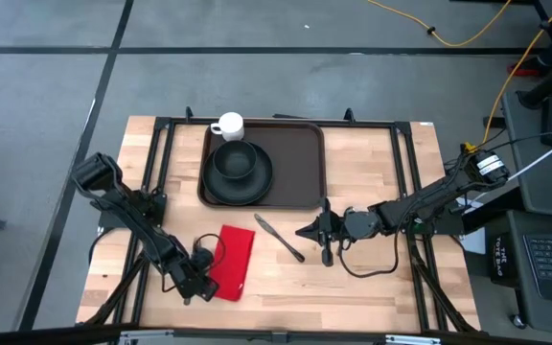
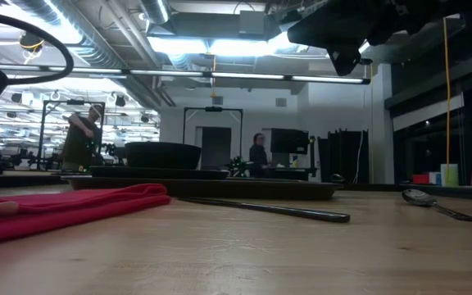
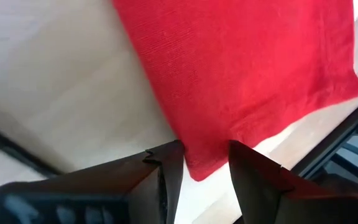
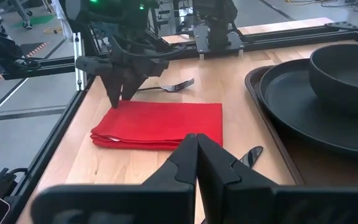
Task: Set up tray
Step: Put the red napkin on the brown tray to the right of the black plate
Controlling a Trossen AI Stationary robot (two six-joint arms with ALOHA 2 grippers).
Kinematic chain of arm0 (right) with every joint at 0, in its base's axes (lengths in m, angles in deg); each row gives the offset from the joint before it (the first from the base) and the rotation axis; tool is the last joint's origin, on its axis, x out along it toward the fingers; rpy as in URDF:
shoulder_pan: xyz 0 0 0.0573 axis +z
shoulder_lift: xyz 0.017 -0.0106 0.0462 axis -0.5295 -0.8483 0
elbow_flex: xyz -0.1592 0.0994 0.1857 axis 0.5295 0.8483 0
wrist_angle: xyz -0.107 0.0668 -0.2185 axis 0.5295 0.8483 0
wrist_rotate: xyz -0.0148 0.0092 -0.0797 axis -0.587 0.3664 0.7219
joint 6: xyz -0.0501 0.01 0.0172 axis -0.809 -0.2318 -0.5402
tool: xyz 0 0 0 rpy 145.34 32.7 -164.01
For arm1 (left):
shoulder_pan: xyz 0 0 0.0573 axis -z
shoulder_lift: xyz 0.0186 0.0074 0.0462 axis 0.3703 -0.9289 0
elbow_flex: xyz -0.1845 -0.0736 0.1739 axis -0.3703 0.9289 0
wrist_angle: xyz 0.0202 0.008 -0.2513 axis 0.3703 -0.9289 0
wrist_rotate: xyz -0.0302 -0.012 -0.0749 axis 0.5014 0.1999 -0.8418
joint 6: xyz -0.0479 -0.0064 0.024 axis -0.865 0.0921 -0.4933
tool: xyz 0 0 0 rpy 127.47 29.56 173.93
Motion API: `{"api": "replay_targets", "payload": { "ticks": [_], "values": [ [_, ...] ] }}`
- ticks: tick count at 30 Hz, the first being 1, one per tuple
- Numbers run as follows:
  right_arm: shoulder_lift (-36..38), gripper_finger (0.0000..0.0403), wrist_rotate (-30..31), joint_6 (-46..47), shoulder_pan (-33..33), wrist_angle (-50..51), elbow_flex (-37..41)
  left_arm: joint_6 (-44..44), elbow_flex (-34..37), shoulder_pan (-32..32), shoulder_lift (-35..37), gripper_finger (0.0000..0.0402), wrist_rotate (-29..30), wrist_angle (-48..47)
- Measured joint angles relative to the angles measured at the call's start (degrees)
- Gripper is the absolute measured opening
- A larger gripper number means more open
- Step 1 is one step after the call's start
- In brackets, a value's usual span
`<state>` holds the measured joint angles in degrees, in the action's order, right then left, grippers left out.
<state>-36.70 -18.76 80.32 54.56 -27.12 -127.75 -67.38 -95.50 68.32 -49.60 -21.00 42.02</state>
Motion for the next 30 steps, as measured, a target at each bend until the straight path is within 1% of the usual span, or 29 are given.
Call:
{"api": "replay_targets", "payload": {
  "ticks": [7, 12, 16, 18, 20, 21, 24, 27, 30],
  "values": [
    [0.0, 0.0010, 0.0, 0.0, 0.0, -0.7, 0.0, -0.4, -0.3, 0.0, -3.2, 0.0113, 0.3, 2.5],
    [0.0, 0.0010, 0.0, 0.1, 0.0, -0.9, 0.0, -0.4, -0.2, 0.1, -3.9, 0.0085, 1.8, 4.0],
    [0.0, 0.0010, 0.0, 0.1, 0.0, -0.9, 0.0, 1.2, -0.2, 0.2, -4.0, 0.0058, 3.5, 4.1],
    [0.0, 0.0010, 0.0, 0.2, 0.0, -0.9, 0.0, 2.5, -0.2, 0.3, -4.1, 0.0037, 5.8, 4.3],
    [0.0, 0.0010, 0.0, 0.2, 0.0, -0.9, 0.0, 4.4, -0.1, 0.3, -4.3, 0.0013, 10.3, 4.5],
    [0.0, 0.0010, 0.0, 0.2, 0.0, -0.9, 0.0, 5.6, 0.0, 0.5, -4.3, 0.0009, 11.6, 4.5],
    [0.0, 0.0010, 0.0, 0.2, 0.0, -0.9, 0.0, 6.9, 0.0, 1.8, -4.4, 0.0005, 15.5, 5.4],
    [0.0, 0.0010, 0.0, 0.2, 0.0, -0.9, 0.0, 5.4, 0.0, 3.8, -4.4, 0.0004, 18.3, 5.7],
    [0.0, 0.0010, 0.0, 0.2, 0.0, -0.9, 0.0, 3.2, 0.2, 6.5, -4.5, 0.0004, 22.3, 6.2]
  ]
}}
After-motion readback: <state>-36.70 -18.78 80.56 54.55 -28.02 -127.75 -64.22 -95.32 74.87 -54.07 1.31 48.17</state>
